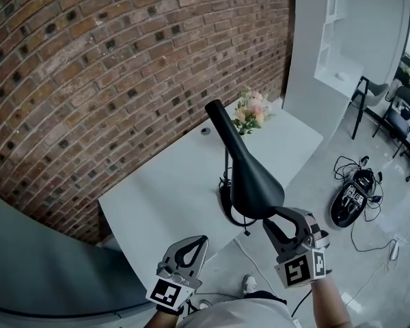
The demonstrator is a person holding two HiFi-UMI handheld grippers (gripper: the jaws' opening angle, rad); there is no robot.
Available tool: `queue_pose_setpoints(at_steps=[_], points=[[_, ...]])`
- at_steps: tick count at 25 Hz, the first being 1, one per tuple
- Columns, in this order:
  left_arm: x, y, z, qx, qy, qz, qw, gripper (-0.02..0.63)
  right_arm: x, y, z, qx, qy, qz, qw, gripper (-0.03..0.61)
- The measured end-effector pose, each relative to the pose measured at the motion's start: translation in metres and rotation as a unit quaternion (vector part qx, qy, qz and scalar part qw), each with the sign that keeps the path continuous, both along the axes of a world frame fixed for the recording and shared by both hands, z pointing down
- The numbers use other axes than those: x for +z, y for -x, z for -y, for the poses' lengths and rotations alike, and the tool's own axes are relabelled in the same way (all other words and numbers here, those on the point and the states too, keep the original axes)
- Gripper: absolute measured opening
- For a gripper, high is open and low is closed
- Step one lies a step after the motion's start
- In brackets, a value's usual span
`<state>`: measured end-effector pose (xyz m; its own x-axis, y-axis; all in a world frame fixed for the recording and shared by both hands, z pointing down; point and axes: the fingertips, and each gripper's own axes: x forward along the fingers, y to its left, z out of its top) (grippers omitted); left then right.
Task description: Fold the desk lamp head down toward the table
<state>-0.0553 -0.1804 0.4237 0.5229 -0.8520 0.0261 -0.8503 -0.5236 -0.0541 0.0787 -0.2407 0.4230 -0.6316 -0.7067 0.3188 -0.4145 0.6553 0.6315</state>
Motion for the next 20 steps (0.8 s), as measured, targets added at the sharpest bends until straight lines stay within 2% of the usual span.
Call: queue_pose_setpoints(at_steps=[11,20], points=[[0.001,-0.015,0.012,0.012,-0.002,-0.004,0.9999,0.008,0.021,0.006,0.010,-0.007,0.031,0.002,1.000,0.147],[-0.002,0.001,0.006,-0.020,-0.001,0.000,0.9998,0.008,0.035,0.008,0.016,-0.010,0.047,0.007,0.999,0.147]])
